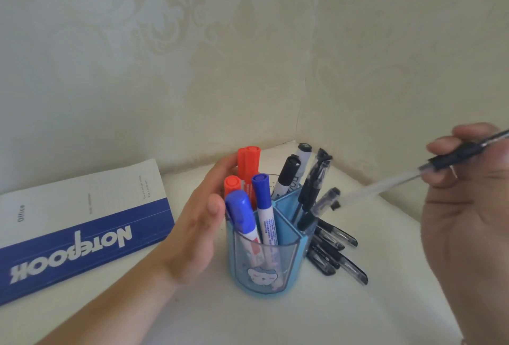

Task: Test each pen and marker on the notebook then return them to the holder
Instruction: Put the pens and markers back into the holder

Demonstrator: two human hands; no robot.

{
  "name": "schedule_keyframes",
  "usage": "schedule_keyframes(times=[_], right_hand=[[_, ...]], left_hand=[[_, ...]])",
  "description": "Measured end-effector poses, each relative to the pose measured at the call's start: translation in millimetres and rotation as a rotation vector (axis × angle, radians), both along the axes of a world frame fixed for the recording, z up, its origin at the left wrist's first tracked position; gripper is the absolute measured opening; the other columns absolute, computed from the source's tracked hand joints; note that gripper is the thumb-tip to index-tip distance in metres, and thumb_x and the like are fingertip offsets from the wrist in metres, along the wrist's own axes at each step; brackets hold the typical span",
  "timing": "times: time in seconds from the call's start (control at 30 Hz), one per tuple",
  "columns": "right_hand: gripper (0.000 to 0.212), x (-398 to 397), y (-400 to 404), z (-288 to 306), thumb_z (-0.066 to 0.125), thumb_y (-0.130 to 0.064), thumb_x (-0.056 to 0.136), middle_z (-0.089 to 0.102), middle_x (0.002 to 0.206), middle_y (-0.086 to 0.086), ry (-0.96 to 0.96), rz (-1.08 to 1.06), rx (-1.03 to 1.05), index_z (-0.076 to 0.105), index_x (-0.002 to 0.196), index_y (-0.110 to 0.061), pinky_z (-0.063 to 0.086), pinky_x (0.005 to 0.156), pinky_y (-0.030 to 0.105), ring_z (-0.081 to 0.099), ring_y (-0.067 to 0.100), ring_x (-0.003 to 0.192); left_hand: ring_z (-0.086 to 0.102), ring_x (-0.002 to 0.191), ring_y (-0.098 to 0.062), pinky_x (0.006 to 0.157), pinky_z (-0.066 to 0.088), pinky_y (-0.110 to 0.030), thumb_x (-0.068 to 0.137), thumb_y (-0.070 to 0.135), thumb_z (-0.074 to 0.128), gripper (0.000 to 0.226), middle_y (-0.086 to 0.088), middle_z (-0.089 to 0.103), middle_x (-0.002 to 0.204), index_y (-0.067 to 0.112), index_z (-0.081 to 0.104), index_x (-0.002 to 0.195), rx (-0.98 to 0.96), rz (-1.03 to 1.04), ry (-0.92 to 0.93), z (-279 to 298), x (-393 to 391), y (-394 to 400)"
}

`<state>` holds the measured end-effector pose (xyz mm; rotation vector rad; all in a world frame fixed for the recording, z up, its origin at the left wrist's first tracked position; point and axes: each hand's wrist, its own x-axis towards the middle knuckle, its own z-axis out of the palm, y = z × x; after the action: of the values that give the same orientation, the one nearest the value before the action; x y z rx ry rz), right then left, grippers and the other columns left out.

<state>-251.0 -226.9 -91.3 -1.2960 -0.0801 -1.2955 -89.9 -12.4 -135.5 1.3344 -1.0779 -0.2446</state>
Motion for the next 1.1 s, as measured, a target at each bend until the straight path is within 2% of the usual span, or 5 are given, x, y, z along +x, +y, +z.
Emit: schedule_keyframes(times=[0.1,0.3,0.5,0.73,1.1], right_hand=[[0.081,4,28,6,0.063,-0.032,0.09,0.065,0.095,0.0,-0.069,0.03,-0.056,0.018,0.131,0.021,0.049,0.061,0.02,0.067,0.018,0.082],[0.01,8,51,1,0.064,-0.019,0.089,0.068,0.094,0.008,0.067,-0.011,-0.367,0.057,0.095,-0.017,0.049,0.063,0.036,0.066,0.034,0.086],[0.021,8,39,-3,0.06,-0.039,0.09,0.067,0.081,-0.006,0.369,-0.158,-0.487,0.066,0.076,-0.025,0.044,0.063,0.027,0.06,0.017,0.076],[0.021,8,-9,-27,0.064,-0.054,0.079,0.061,0.079,-0.014,1.631,-0.257,-0.793,0.058,0.077,-0.034,0.051,0.069,0.03,0.055,0.002,0.071],[0.021,8,-15,-23,0.071,-0.025,0.083,0.065,0.074,-0.011,1.351,-0.367,-0.61,0.054,0.072,-0.03,0.042,0.059,0.023,0.06,0.007,0.072]], left_hand=[[0.048,0.131,-0.028,0.105,0.041,-0.043,0.075,0.086,0.039,0.097,-0.006,0.055,0.136,0.02,0.037,0.145,0.003,-0.006,0.005,-1,1,0],[0.046,0.132,-0.026,0.105,0.041,-0.035,0.074,0.083,0.047,0.099,-0.002,0.046,0.144,0.02,0.027,0.148,0.008,0.022,-0.097,5,-5,3],[0.041,0.131,-0.033,0.105,0.036,-0.032,0.066,0.058,0.075,0.105,0.001,0.025,0.151,0.025,0.015,0.146,-0.075,0.136,-0.445,11,-10,3],[0.043,0.128,-0.03,0.105,0.034,-0.027,0.06,0.033,0.077,0.1,-0.008,0.031,0.146,0.015,0.023,0.142,-0.062,0.102,-0.464,9,-9,2],[0.043,0.126,-0.037,0.101,0.039,-0.026,0.059,0.029,0.078,0.099,-0.009,0.029,0.142,0.012,0.024,0.14,-0.088,0.06,-0.432,9,-11,-1]])
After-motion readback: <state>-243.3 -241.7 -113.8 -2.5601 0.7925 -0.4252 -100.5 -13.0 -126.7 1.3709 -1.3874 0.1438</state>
